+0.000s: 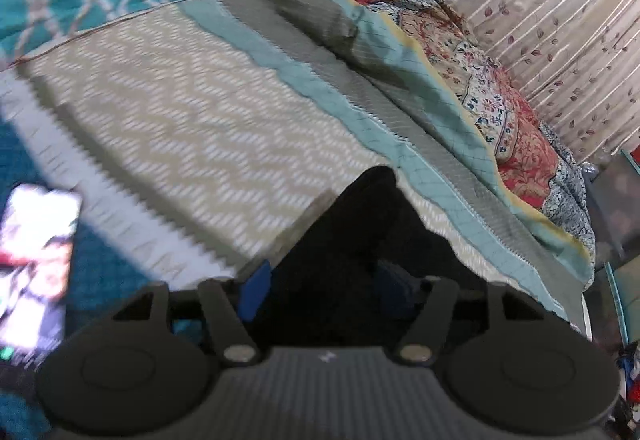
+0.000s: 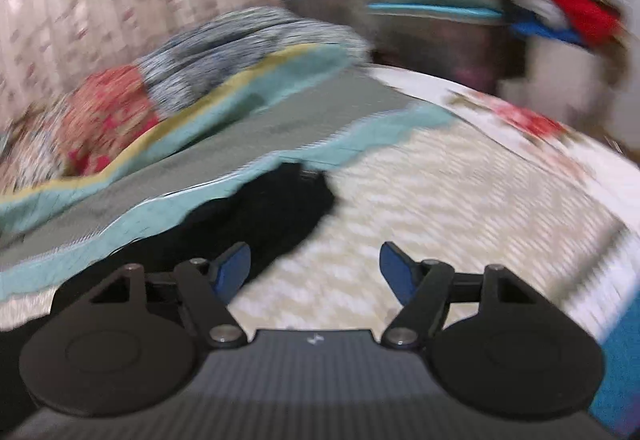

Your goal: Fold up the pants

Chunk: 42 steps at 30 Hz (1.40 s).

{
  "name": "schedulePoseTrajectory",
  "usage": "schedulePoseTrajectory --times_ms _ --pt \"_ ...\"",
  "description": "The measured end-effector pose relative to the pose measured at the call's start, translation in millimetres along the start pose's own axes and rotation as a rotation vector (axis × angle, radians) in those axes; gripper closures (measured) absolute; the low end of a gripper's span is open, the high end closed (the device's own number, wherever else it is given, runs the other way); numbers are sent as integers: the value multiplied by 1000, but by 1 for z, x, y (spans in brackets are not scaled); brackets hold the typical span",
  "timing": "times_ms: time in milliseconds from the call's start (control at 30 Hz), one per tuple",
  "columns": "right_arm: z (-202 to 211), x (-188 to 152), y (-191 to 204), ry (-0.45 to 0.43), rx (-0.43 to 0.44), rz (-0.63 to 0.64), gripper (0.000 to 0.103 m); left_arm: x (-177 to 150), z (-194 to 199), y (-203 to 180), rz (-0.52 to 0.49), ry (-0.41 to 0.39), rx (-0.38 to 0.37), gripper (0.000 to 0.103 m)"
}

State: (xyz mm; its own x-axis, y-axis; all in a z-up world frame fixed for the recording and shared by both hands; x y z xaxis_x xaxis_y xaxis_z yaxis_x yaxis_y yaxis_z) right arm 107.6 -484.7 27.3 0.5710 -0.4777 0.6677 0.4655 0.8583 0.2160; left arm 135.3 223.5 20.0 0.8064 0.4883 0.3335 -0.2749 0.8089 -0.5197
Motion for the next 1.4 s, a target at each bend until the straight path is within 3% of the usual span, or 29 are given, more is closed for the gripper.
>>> schedulePoseTrajectory --times_ms 67,167,333,367,400,433,467,533,567,633,667,700,800,900,933,967,1033,1067,1133,1167,1200,1267,1333,1367,1400 --pt "14 -13 -20 -1 6 -74 30 -12 13 10 16 -12 10 35" --pt "36 -37 -32 9 31 -117 30 -26 23 24 55 -16 9 19" --pt "32 -61 -22 125 94 -78 25 -35 15 37 110 10 11 15" --pt "26 -68 -16 164 103 -47 53 -38 9 36 118 30 -5 27" --pt "19 -73 -7 206 101 -2 86 -43 2 34 114 59 -13 62" --pt "14 -77 -2 236 80 32 94 -49 -6 29 106 98 -18 83" --pt "17 -75 0 214 66 27 94 -57 -13 23 101 135 -23 98" --pt "46 -53 -5 64 113 -40 95 -73 -12 13 92 135 -26 99" --pt "70 -35 -11 -59 144 -82 101 -81 -9 8 78 130 -30 99" --pt "127 -3 -36 -359 182 -174 101 -100 0 1 73 126 -61 99" --pt "143 6 -52 -434 189 -246 101 -110 5 -1 72 119 -74 99" --pt "150 11 -68 -454 156 -304 100 -118 7 0 75 117 -77 99" --pt "144 10 -87 -363 46 -295 96 -143 7 8 102 152 -78 99" --pt "134 -13 -78 -278 23 -233 92 -164 2 15 126 183 -77 99" --pt "128 -22 -72 -246 21 -219 84 -168 0 15 122 183 -73 99" --pt "117 -32 -66 -203 24 -210 67 -170 0 15 113 175 -66 98" --pt "92 -49 -52 -79 43 -176 43 -169 2 11 101 166 -64 97" --pt "79 -58 -42 -21 41 -147 43 -167 5 9 93 159 -69 93" --pt "60 -68 -21 34 16 -67 41 -161 15 7 80 126 -70 70" --pt "51 -72 -11 58 -5 -27 37 -159 19 7 77 105 -69 48" --pt "40 -76 -2 92 -24 6 34 -154 24 8 71 75 -64 38" --pt "19 -84 12 160 -49 60 30 -147 26 9 64 45 -43 32" --pt "-3 -97 16 220 -98 95 34 -141 19 12 69 42 -29 37" --pt "-6 -99 14 211 -116 105 48 -141 12 15 85 57 -21 52" --pt "-5 -99 15 186 -127 116 61 -142 7 17 101 75 -25 76"
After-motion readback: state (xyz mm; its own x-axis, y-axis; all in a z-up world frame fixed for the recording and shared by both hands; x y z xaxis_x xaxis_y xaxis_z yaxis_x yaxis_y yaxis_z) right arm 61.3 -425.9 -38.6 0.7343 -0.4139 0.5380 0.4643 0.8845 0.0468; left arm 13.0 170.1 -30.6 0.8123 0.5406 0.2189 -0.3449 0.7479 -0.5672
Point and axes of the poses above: each gripper's, at about its wrist camera, not at the fingertips, and z roughly against the way its jaws point, y to its left, x to its top, the point moved 8 cm from there along -z, roughly the way its jaws point, and after that the axes turned 13 degrees about y, right-handed, at the moved point
